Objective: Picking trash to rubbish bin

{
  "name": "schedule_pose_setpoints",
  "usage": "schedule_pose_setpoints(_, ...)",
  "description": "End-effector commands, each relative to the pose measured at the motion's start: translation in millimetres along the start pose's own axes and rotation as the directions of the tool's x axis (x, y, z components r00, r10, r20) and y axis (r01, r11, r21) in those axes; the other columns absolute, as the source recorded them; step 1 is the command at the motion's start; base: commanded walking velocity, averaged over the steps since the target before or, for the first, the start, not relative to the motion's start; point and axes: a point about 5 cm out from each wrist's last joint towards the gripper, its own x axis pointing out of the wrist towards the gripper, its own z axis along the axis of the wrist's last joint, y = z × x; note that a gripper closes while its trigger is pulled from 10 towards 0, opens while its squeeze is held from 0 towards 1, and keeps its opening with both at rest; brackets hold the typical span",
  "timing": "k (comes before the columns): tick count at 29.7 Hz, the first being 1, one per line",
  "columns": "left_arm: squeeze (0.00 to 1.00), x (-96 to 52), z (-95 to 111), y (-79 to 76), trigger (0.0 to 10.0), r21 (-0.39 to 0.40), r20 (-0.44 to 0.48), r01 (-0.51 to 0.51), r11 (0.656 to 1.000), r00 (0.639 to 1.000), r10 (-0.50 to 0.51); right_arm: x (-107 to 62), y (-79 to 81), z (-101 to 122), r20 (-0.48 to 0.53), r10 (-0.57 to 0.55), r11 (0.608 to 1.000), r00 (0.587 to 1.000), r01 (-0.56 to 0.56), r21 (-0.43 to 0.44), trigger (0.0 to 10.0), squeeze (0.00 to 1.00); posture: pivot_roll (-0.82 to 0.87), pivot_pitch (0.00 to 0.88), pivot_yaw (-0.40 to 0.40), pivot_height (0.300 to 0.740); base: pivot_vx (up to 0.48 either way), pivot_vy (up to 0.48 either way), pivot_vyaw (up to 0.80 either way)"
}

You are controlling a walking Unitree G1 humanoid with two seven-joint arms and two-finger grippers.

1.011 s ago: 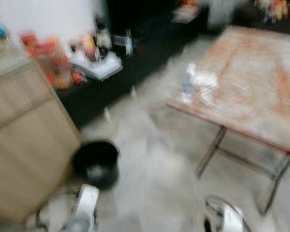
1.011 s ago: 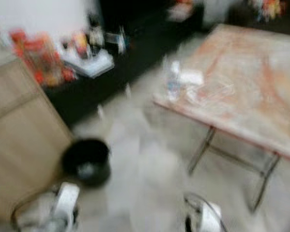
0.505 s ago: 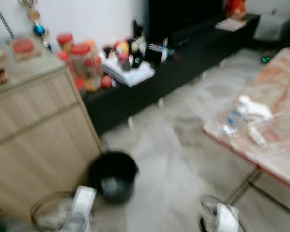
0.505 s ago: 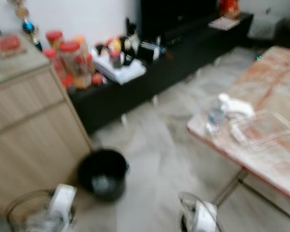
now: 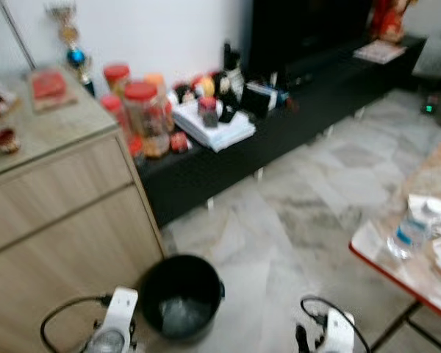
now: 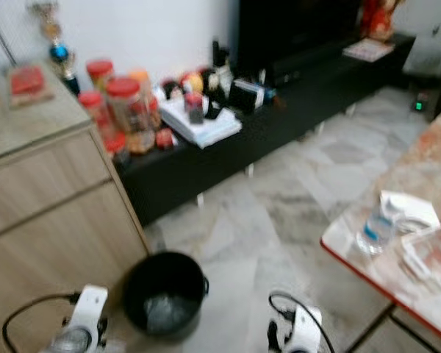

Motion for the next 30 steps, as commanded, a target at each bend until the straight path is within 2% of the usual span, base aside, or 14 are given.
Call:
schedule_pose_setpoints(1, 0.0, 0.0, 0.9, 10.5, 10.0, 0.015, 0.004, -0.026, 1.0, 1.0, 0.026, 2.1, 5.9, 5.5, 0.016, 0.012, 1.0, 1.0, -0.013, 0.011, 10.0, 0.0, -0.1, 0.013, 0.026, 0.74, 0.36, 0.0, 0.0)
schedule_pose_setpoints(4, 0.0, 1.2, 9.7, 10.5, 10.0, 0.015, 0.041, -0.023, 1.0, 0.999, 0.022, 2.5, 6.9, 6.8, 0.02, 0.015, 1.0, 1.0, -0.016, 0.011, 10.0, 0.0, -0.1, 0.014, 0.025, 0.74, 0.354, 0.0, 0.0)
schedule_pose_setpoints(5, 0.0, 2.3, 20.8, 10.1, 10.0, 0.001, 0.088, -0.012, 1.0, 0.996, 0.012, 2.8, 7.3, 7.7, 0.023, 0.018, 1.0, 1.0, -0.019, 0.008, 10.0, 0.0, -0.1, 0.014, 0.025, 0.74, 0.0, 0.0, 0.0)
schedule_pose_setpoints(8, 0.0, 3.5, 36.7, 7.8, 10.0, -0.015, 0.15, 0.019, 1.0, 0.988, -0.017, 3.2, 7.7, 9.7, 0.029, 0.023, 1.0, 0.999, -0.023, 0.002, 10.0, 0.0, -0.1, 0.017, 0.022, 0.74, 0.0, 0.0, 0.0)
schedule_pose_setpoints(11, 0.0, 4.8, 56.9, -0.7, 10.0, -0.017, 0.201, 0.1, 0.995, 0.975, -0.095, 5.1, 12.3, 17.2, 0.054, 0.054, 0.998, 0.997, -0.052, -0.031, 10.0, 0.0, -0.1, 0.018, 0.018, 0.74, 0.0, 0.0, 0.0)
schedule_pose_setpoints(16, 0.0, 4.0, 83.8, -15.6, 10.0, 0.038, 0.279, 0.172, 0.984, 0.944, -0.175, 9.3, 24.7, 36.5, 0.109, 0.132, 0.99, 0.985, -0.126, -0.059, 10.0, 0.0, -0.11, 0.028, 0.016, 0.74, 0.0, 0.0, 0.0)
schedule_pose_setpoints(17, 0.0, 3.0, 97.2, -22.1, 10.0, 0.054, 0.317, 0.189, 0.981, 0.928, -0.196, 11.2, 35.6, 48.9, 0.141, 0.21, 0.977, 0.967, -0.202, -0.069, 10.0, 0.0, -0.12, 0.033, 0.014, 0.74, 0.0, 0.0, 0.0)
schedule_pose_setpoints(18, 0.0, 3.0, 97.2, -22.1, 10.0, 0.054, 0.317, 0.189, 0.981, 0.928, -0.196, 11.2, 35.6, 48.9, 0.141, 0.21, 0.977, 0.967, -0.202, -0.069, 10.0, 0.0, -0.12, 0.033, 0.014, 0.74, 0.0, 0.0, 0.0)
schedule_pose_setpoints(20, 0.0, 0.9, 115.0, -32.8, 10.0, 0.072, 0.361, 0.222, 0.972, 0.903, -0.233, 12.0, 56.3, 66.7, 0.171, 0.36, 0.932, 0.917, -0.346, -0.105, 10.0, 0.0, -0.13, 0.04, 0.007, 0.74, 0.0, 0.0, 0.0)
schedule_pose_setpoints(21, 0.0, 0.9, 115.0, -32.8, 10.0, 0.072, 0.361, 0.222, 0.972, 0.903, -0.233, 12.0, 56.3, 66.7, 0.171, 0.36, 0.932, 0.917, -0.346, -0.105, 10.0, 0.0, -0.13, 0.04, 0.007, 0.74, 0.0, 0.0, 0.0)
schedule_pose_setpoints(23, 0.0, -0.3, 122.0, -41.9, 10.0, 0.108, 0.363, 0.241, 0.964, 0.894, -0.264, 10.8, 73.5, 83.1, 0.201, 0.475, 0.88, 0.857, -0.455, -0.137, 10.0, 0.0, -0.13, 0.046, 0.001, 0.74, 0.0, 0.0, 0.0)
schedule_pose_setpoints(25, 0.0, -0.3, 122.1, -43.3, 10.0, 0.115, 0.36, 0.242, 0.963, 0.894, -0.267, 10.4, 76.6, 86.0, 0.206, 0.496, 0.868, 0.843, -0.475, -0.145, 10.0, 0.0, -0.13, 0.047, 0.0, 0.74, 0.0, 0.0, 0.0)
schedule_pose_setpoints(26, 0.0, 0.0, 120.7, -44.8, 10.0, 0.118, 0.349, 0.242, 0.963, 0.898, -0.269, 9.2, 82.6, 89.8, 0.208, 0.536, 0.843, 0.818, -0.511, -0.165, 10.0, 0.0, -0.14, 0.048, -0.002, 0.74, 0.0, 0.0, 0.0)
schedule_pose_setpoints(30, 0.0, 0.7, 115.9, -45.8, 10.0, 0.113, 0.329, 0.24, 0.964, 0.906, -0.264, 6.4, 92.0, 94.9, 0.21, 0.607, 0.794, 0.766, -0.574, -0.201, 10.0, 0.0, -0.14, 0.056, -0.007, 0.74, 0.0, 0.0, 0.0)
